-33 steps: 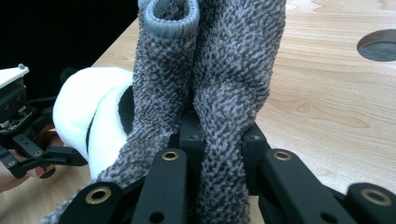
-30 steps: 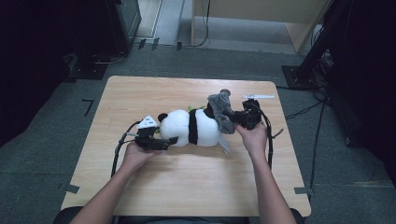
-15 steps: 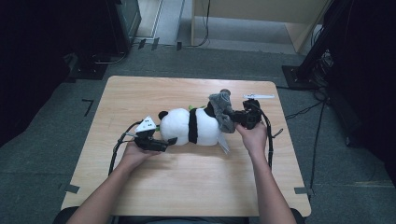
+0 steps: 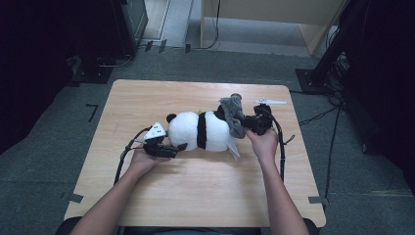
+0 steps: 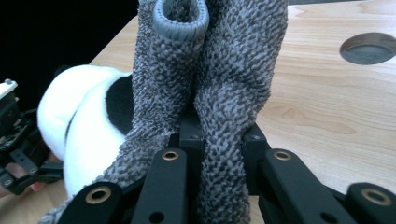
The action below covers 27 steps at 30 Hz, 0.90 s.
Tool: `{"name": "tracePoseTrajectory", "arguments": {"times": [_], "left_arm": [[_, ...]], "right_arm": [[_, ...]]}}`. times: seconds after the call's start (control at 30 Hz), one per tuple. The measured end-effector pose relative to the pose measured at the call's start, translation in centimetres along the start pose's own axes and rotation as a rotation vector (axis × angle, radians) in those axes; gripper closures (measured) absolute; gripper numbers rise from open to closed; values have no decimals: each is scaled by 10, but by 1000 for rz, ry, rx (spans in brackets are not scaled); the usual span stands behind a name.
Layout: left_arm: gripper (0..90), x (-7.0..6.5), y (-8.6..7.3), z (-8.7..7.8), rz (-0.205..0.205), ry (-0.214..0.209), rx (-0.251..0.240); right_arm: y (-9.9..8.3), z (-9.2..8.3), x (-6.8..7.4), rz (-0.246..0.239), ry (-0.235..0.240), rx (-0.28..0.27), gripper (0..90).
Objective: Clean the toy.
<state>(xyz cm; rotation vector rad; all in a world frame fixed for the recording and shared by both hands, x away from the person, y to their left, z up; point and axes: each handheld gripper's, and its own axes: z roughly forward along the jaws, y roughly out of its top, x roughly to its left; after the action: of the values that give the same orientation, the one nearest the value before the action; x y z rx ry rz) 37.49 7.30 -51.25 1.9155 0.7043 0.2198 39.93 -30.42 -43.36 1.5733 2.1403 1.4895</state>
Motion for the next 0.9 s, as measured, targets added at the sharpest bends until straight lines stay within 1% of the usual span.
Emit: {"name": "tracePoseTrajectory", "arguments": {"times": [0.1, 0.17, 0.2, 0.27, 0.33, 0.43, 0.5, 0.53, 0.6, 0.63, 0.67, 0.73, 0.83, 0.9], "left_arm": [[232, 0, 1, 0, -23, 8, 4], [257, 0, 1, -1, -31, 15, 10], [273, 0, 2, -1, -32, 19, 10], [292, 0, 2, -1, -40, 21, 8], [300, 1, 2, -1, -60, 20, 5], [319, 2, 3, -1, -81, 26, 10], [337, 2, 4, -1, -90, 30, 14], [343, 2, 5, -1, -96, 31, 16], [350, 2, 5, -1, -111, 34, 18], [354, 2, 6, -1, -117, 34, 19], [356, 2, 7, -1, -134, 34, 21], [361, 2, 8, -2, -157, 35, 26], [366, 1, 9, -2, -159, 36, 31], [367, 0, 10, -2, -165, 35, 34]], "right_arm": [[-1, 2, -2, 1, -21, -3, 781], [-2, 2, -3, 8, -16, -5, 781], [-2, 2, -3, 4, -13, -13, 781], [-1, 2, -2, -5, -22, -14, 781], [-2, 3, -2, -12, -41, -14, 781], [-1, 2, -3, -15, -56, -18, 780], [1, -5, -2, -16, -46, -48, 781], [3, -9, 0, -26, -49, -60, 781], [8, -16, 8, -43, -48, -71, 781], [11, -20, 14, -61, -47, -76, 781], [12, -23, 18, -71, -44, -83, 781], [17, -28, 31, -100, -22, -102, 781], [20, -28, 49, -142, 6, -97, 781], [21, -23, 66, -175, 31, -86, 781]]}}
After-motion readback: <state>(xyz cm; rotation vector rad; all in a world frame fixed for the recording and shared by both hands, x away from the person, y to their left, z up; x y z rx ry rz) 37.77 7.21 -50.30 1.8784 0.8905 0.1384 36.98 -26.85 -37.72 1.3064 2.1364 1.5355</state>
